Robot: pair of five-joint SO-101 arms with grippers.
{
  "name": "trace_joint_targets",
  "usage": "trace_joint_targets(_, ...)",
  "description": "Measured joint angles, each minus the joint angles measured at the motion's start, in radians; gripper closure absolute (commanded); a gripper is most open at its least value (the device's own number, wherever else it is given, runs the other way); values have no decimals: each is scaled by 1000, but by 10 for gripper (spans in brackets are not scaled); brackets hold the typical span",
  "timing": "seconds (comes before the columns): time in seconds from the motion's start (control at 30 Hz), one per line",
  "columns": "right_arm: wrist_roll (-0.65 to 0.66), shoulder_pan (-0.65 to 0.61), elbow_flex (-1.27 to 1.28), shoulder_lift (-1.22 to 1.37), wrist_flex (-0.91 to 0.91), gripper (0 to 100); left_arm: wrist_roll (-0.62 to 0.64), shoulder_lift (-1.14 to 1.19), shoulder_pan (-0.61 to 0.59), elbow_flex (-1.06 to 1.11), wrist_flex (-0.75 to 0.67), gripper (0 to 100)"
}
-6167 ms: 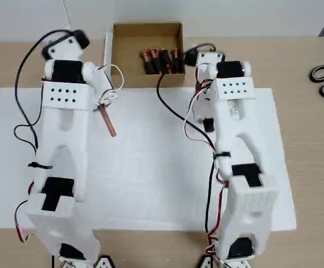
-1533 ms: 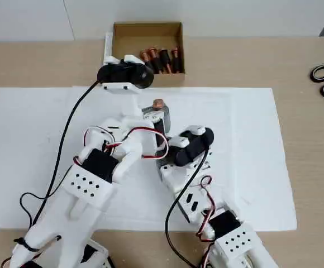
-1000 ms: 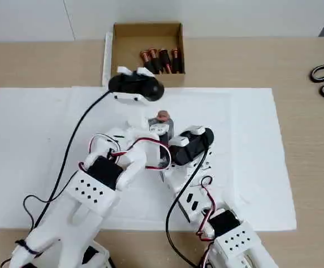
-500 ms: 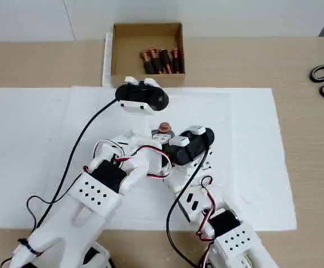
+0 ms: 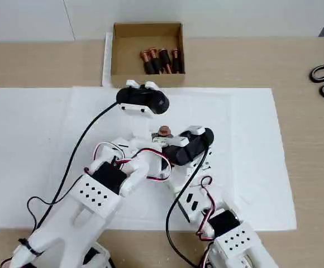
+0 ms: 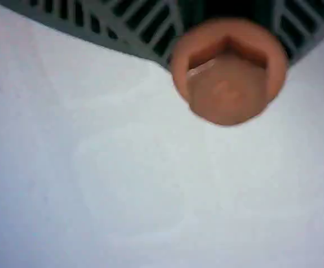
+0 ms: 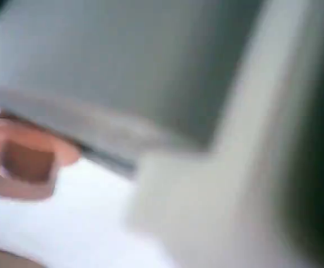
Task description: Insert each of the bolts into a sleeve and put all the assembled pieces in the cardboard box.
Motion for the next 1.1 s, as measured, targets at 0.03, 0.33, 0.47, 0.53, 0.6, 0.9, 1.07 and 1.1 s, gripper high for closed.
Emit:
trace_joint_targets(0.03, 0, 0, 0, 0, 0, 995, 0, 0, 0, 0, 0, 979)
trace_joint_targets(0.33, 3, -2, 0, 0, 0, 995, -5, 0, -9, 0, 0, 742)
trace_joint_targets(0.47, 3, -2, 0, 0, 0, 995, -5, 0, -9, 0, 0, 740)
trace_joint_targets(0.53, 3, -2, 0, 0, 0, 995, -5, -8, -9, 2, 2, 739)
trace_joint_targets(0.6, 3, -2, -2, -2, 0, 995, -2, -38, -9, 2, 18, 739)
trace_joint_targets(0.9, 3, -2, -2, -2, -2, 995, 0, -173, -6, 8, 104, 739)
trace_joint_targets(1.07, 5, -3, -2, -2, -2, 995, 0, -190, -6, 8, 138, 733)
trace_joint_targets(1.1, 5, -2, -2, -3, -2, 995, 0, -190, -6, 8, 147, 720)
